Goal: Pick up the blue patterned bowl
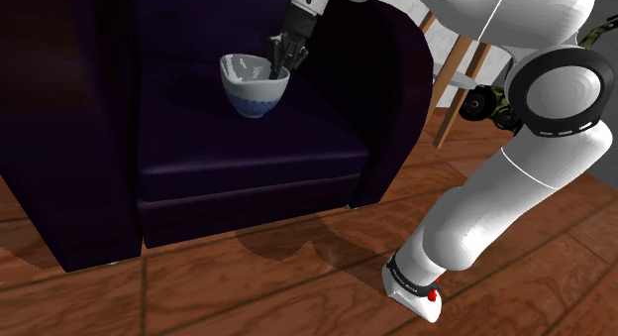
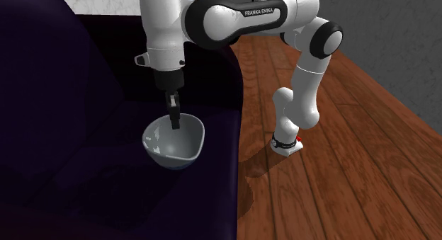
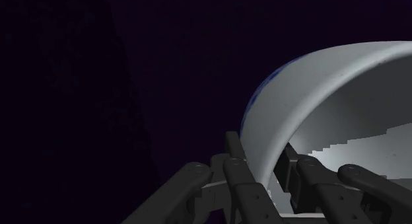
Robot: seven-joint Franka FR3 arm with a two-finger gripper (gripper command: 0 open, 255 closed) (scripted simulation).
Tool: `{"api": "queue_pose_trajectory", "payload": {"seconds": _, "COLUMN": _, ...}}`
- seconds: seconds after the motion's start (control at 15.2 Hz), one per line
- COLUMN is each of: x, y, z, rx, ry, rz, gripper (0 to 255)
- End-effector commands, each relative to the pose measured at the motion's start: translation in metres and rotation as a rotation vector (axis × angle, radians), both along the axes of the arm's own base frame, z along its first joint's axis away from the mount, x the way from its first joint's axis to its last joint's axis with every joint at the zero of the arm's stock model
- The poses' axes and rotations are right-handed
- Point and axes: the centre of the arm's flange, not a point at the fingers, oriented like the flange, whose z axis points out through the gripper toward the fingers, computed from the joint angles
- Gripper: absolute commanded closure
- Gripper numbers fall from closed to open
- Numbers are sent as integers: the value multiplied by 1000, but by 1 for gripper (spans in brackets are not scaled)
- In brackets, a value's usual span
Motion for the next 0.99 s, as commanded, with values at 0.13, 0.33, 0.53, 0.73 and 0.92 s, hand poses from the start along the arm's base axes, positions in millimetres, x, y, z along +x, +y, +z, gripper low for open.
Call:
{"api": "queue_pose_trajectory", "payload": {"seconds": 0.13, "x": 0, "y": 1, "z": 16, "rx": 0, "ry": 0, "rz": 0, "gripper": 255}}
{"api": "queue_pose_trajectory", "payload": {"seconds": 0.33, "x": 0, "y": 1, "z": 32, "rx": 0, "ry": 0, "rz": 0, "gripper": 255}}
{"api": "queue_pose_trajectory", "payload": {"seconds": 0.53, "x": 0, "y": 1, "z": 48, "rx": 0, "ry": 0, "rz": 0, "gripper": 255}}
{"api": "queue_pose_trajectory", "payload": {"seconds": 0.73, "x": 0, "y": 1, "z": 63, "rx": 0, "ry": 0, "rz": 0, "gripper": 255}}
{"api": "queue_pose_trajectory", "payload": {"seconds": 0.92, "x": 0, "y": 1, "z": 79, "rx": 0, "ry": 0, "rz": 0, "gripper": 255}}
